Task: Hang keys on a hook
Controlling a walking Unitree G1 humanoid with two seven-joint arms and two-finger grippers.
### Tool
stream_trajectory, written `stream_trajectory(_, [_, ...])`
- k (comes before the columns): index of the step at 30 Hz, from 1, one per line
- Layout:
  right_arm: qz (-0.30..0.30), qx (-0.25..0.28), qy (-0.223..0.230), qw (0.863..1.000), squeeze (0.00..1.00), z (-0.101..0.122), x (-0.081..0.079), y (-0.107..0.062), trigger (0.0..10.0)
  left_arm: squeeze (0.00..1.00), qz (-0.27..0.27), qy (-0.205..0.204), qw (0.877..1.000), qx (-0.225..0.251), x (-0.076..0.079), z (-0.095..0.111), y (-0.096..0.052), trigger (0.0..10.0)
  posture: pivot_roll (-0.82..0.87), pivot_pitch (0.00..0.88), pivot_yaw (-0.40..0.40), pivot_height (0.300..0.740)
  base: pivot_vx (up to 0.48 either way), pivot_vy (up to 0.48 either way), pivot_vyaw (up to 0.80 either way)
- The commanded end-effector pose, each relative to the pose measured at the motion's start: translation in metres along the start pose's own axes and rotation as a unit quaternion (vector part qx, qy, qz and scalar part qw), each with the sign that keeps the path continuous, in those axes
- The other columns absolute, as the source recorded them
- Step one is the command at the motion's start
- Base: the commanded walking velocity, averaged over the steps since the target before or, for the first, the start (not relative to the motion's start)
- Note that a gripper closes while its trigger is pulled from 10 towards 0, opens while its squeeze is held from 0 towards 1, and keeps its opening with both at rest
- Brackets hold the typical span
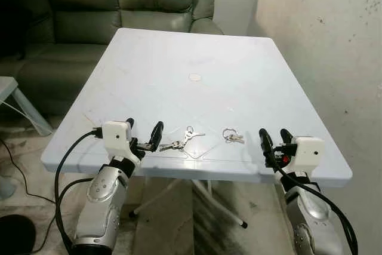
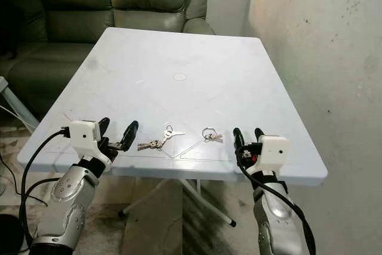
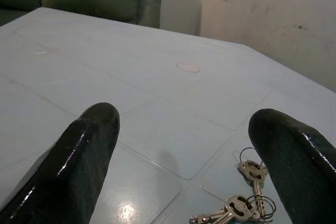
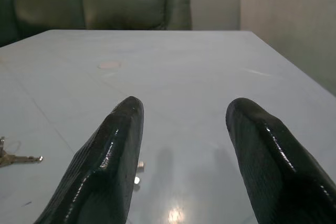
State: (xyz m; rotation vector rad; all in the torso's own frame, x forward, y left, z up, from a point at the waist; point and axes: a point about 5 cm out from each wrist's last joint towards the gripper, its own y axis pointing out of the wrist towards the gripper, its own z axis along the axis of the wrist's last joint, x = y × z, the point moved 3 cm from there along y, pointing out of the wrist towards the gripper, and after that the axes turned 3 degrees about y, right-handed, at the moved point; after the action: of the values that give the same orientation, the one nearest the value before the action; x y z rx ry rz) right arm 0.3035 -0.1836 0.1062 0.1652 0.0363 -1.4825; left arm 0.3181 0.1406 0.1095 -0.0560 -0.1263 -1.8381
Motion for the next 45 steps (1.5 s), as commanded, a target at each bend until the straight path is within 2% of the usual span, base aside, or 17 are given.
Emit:
stream_trajectory(1, [0.007,0.006,-0.004,1.000,0.00,0.006,0.002,0.005,10.0,0.00,-0.011,0.009,1.000,0.005,0.002,0.006,0.003,10.0,0.02,0.031,-0.038,0.740,0.000,0.000,0.00])
stream_trajectory(8, [0.035,0.000,-0.020,0.999,0.00,0.008,0.002,0.016,10.0,0.00,-0.034,0.012,0.999,0.007,0.012,0.008,0.007,10.0,0.03,0.043,-0.046,0.740,0.000,0.000,0.00])
stream_trajectory(9, [0.049,-0.003,-0.027,0.998,0.00,0.006,-0.001,0.020,10.0,0.00,-0.044,0.013,0.999,0.008,0.017,0.008,0.007,10.0,0.04,0.045,-0.047,0.740,0.000,0.000,0.00])
stream_trajectory(18, [0.107,-0.016,-0.052,0.993,0.00,0.002,-0.012,0.046,10.0,0.00,-0.060,0.006,0.998,0.008,0.032,0.008,0.010,10.0,0.05,0.059,-0.055,0.740,0.000,0.000,0.00])
stream_trajectory(19, [0.116,-0.025,-0.055,0.991,0.00,0.000,-0.014,0.053,10.0,0.00,-0.066,0.007,0.998,0.006,0.039,0.006,0.009,10.0,0.06,0.060,-0.059,0.740,0.000,0.000,0.00])
stream_trajectory(20, [0.116,-0.025,-0.055,0.991,0.00,0.000,-0.014,0.053,10.0,0.00,-0.066,0.007,0.998,0.006,0.039,0.006,0.009,10.0,0.06,0.060,-0.059,0.740,0.000,0.000,0.00])
stream_trajectory(27, [0.148,-0.051,-0.060,0.986,0.00,-0.009,-0.020,0.066,10.0,0.00,-0.095,0.018,0.995,-0.007,0.065,-0.007,-0.001,10.0,0.08,0.077,-0.081,0.740,0.000,0.000,0.00])
stream_trajectory(34, [0.188,-0.077,-0.071,0.977,0.00,-0.015,-0.024,0.069,10.0,0.00,-0.116,0.013,0.993,-0.025,0.084,-0.019,-0.013,10.0,0.07,0.087,-0.092,0.740,0.000,0.000,0.00])
stream_trajectory(40, [0.234,-0.112,-0.086,0.962,0.00,-0.027,-0.025,0.063,10.0,0.00,-0.116,0.013,0.993,-0.028,0.086,-0.021,-0.016,10.0,0.07,0.091,-0.099,0.740,0.000,0.000,0.00])
stream_trajectory(45, [0.280,-0.149,-0.107,0.942,0.00,-0.041,-0.030,0.055,10.0,0.00,-0.107,0.011,0.994,-0.027,0.083,-0.019,-0.016,10.0,0.08,0.089,-0.099,0.740,0.000,0.000,0.00])
